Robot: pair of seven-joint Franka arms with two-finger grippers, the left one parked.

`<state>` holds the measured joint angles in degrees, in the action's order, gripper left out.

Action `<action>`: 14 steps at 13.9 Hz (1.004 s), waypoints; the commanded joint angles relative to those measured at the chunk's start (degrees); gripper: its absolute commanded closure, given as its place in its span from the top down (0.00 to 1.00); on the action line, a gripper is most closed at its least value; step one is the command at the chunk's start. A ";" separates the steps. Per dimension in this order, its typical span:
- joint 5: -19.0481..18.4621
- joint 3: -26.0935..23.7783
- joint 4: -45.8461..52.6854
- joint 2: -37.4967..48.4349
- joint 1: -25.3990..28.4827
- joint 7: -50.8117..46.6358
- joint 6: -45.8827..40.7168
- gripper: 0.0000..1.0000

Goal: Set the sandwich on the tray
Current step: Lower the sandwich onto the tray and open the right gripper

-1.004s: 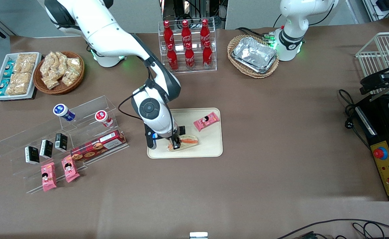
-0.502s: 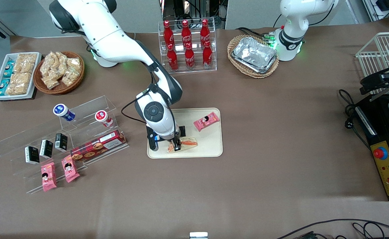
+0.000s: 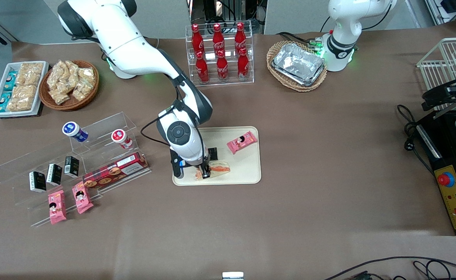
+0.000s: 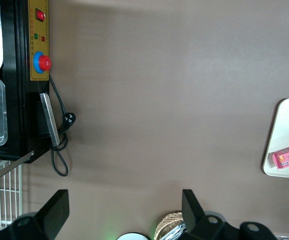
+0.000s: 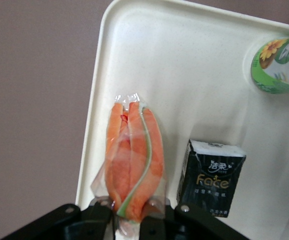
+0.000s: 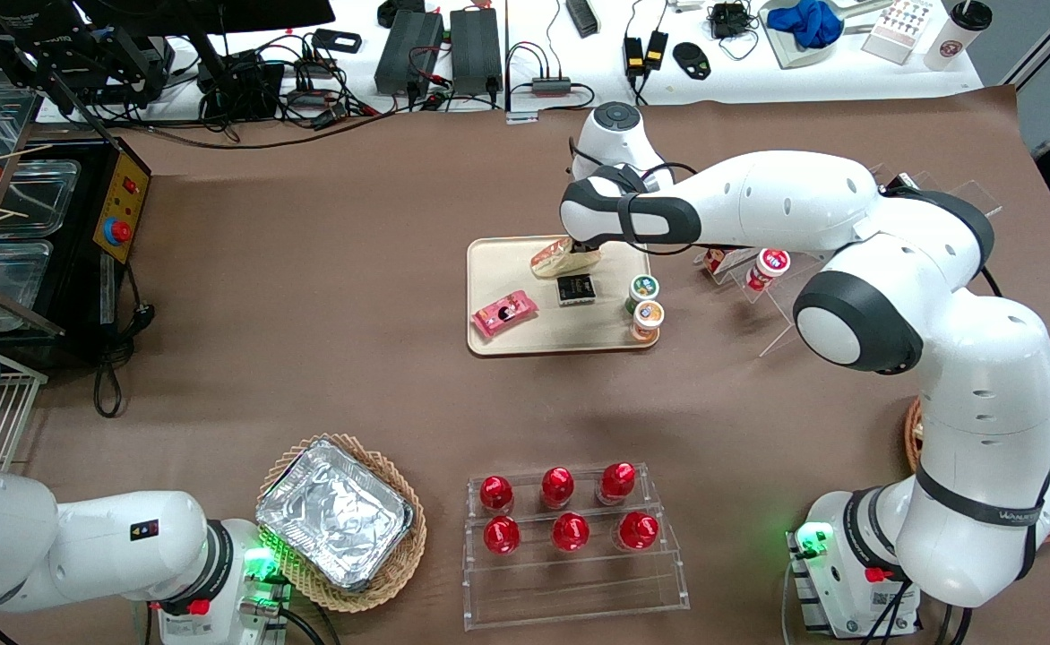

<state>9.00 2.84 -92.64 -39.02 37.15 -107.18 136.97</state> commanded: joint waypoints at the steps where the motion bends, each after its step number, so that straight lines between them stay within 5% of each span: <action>1: -1.09 0.06 1.94 -1.59 -0.24 -1.10 0.49 0.27; 2: -1.26 0.15 1.94 -1.67 -0.24 -1.02 0.49 0.28; 3: -1.09 0.50 2.03 -1.67 -0.32 -1.19 0.58 0.41; 6: -0.91 2.00 4.22 -2.11 0.11 -1.36 1.02 0.43; 8: -1.17 2.00 4.22 -1.68 0.38 -1.19 0.67 1.00; 14: -0.47 2.00 4.31 2.62 -0.32 -0.75 -2.49 1.00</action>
<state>8.98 4.80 -89.13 -38.75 37.09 -107.18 137.47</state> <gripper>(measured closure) 0.040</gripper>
